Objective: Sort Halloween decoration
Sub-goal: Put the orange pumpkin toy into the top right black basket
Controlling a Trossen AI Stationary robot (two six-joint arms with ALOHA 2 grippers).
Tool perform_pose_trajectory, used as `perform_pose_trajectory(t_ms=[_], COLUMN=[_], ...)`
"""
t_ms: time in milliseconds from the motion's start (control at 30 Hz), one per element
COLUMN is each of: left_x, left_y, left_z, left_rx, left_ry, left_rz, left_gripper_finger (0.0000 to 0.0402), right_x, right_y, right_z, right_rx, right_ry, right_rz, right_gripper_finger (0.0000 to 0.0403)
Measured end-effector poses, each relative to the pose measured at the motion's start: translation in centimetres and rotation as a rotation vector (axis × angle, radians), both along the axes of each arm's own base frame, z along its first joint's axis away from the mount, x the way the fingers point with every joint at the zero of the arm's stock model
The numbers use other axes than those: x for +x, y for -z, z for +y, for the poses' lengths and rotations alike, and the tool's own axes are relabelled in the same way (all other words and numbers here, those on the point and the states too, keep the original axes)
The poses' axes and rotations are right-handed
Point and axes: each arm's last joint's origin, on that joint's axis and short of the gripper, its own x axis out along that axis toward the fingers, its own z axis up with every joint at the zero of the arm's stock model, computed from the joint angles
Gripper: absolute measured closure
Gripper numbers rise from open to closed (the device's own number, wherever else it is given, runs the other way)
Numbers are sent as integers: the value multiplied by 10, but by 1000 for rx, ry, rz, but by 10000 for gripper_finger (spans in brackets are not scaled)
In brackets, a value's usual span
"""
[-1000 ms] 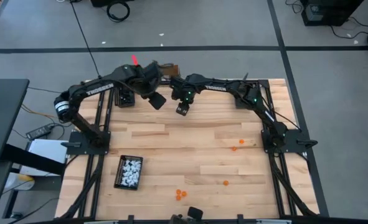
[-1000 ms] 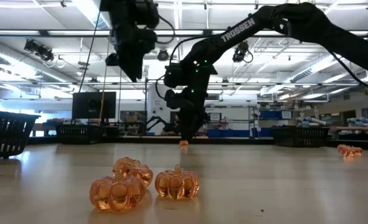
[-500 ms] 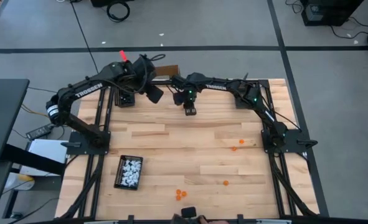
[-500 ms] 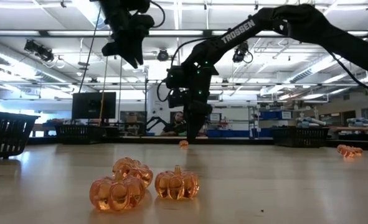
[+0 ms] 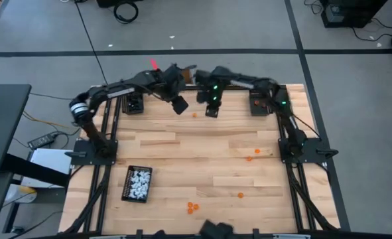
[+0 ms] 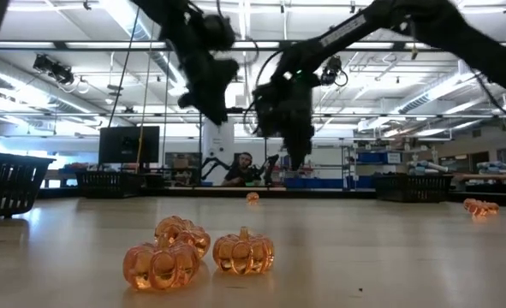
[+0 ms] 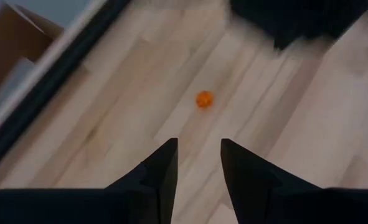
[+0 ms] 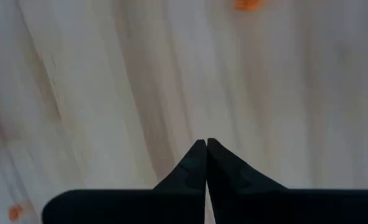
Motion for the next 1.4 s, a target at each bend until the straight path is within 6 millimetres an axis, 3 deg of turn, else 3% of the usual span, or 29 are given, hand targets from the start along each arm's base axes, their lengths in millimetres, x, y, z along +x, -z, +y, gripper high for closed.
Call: perform_pose_trajectory(t_ms=[233,400,533,700,1000,1167,1400], left_x=[38,54,60,68,76,81,89], left_y=[54,98,123,134,142,144,145], left_z=[15,19,21,24,25,12,-10], left_rx=[-71,-126,-153,-133,-107,-215,-207], left_ry=[46,48,40,43,33,66,80], left_rz=[-14,54,92,59,29,2,31], left_gripper_finger=[272,272,272,272,272,273,292], right_x=[-73,-106,-121,-128,-124,-121,-120], right_y=[-51,-58,-53,-44,-43,-43,-43], right_z=[-16,6,25,42,53,57,59], right_rx=[-110,-168,-169,-148,-141,-139,-135], right_ry=[293,432,498,519,522,508,507], right_rz=[-176,-315,-364,-352,-336,-337,-336], right_gripper_finger=[398,392,394,396,395,395,395])
